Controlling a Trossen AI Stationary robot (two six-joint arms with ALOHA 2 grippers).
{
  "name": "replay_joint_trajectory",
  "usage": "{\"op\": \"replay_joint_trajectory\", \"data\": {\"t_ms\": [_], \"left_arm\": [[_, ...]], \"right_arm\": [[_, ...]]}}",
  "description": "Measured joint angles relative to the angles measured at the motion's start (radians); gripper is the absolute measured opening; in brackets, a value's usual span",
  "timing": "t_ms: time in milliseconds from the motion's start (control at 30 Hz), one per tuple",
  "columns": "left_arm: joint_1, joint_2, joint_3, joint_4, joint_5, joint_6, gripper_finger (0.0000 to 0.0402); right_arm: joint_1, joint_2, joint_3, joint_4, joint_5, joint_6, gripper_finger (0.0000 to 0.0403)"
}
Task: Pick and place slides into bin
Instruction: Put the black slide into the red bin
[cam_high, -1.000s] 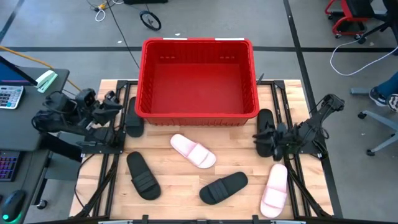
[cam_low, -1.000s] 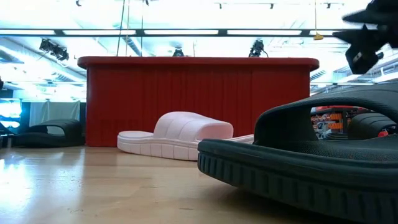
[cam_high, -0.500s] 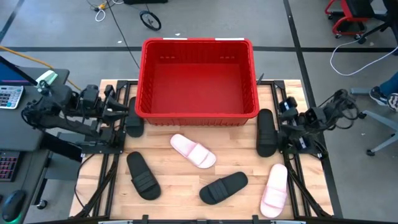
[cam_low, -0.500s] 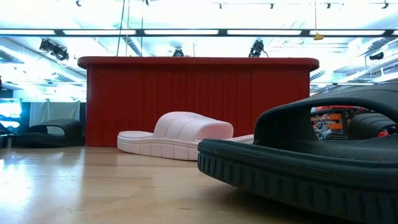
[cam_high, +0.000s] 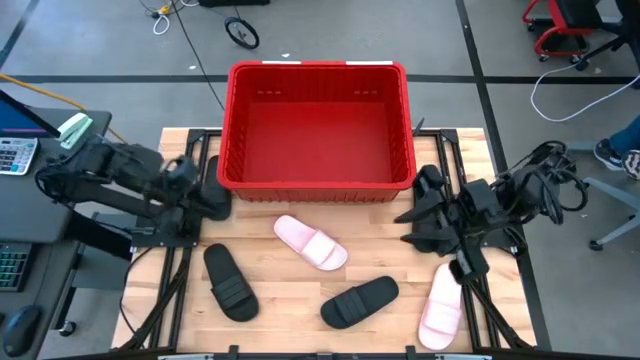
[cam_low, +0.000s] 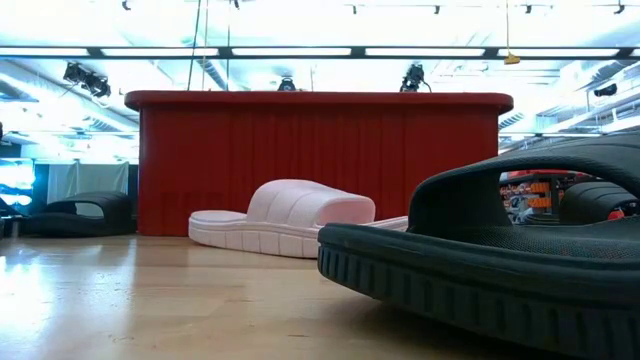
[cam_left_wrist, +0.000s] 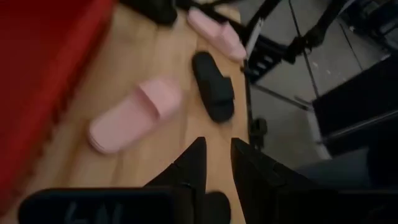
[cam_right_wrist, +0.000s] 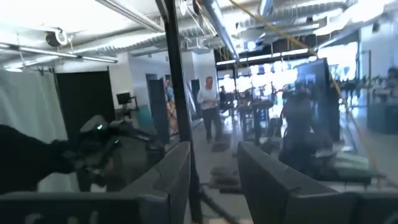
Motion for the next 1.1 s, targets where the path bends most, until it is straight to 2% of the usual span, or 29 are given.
{"op": "replay_joint_trajectory", "data": {"t_ms": [133, 267, 333, 500, 600, 667, 900, 1100], "left_arm": [[-0.014, 0.046, -0.005, 0.000, 0.018, 0.020, 0.0079], [-0.017, 0.075, -0.006, 0.000, 0.019, 0.096, 0.0080], [-0.017, 0.086, -0.006, 0.001, 0.019, 0.090, 0.0079], [-0.017, 0.095, -0.006, 0.002, 0.019, 0.068, 0.0074], [-0.017, 0.098, -0.006, 0.005, 0.019, 0.069, 0.0073], [-0.017, 0.098, -0.006, 0.005, 0.019, 0.075, 0.0075], [-0.017, 0.098, -0.006, 0.006, 0.015, 0.077, 0.0069], [-0.017, 0.098, -0.006, 0.006, 0.015, 0.079, 0.0068]], "right_arm": [[0.001, 0.088, 0.156, -0.134, 0.000, -0.048, 0.0139], [0.004, 0.122, 0.244, -0.381, -0.004, 0.052, 0.0139], [0.004, 0.134, 0.248, -0.560, -0.005, 0.225, 0.0139], [0.040, 0.195, 0.194, -1.102, -0.023, 0.814, 0.0139], [0.087, 0.234, 0.147, -1.405, -0.115, 1.039, 0.0139], [0.116, 0.258, 0.085, -1.529, -0.161, 1.132, 0.0139], [0.154, 0.290, -0.236, -1.431, -0.162, 1.135, 0.0139], [0.115, 0.337, -0.465, -1.438, -0.140, 1.160, 0.0139]]}}
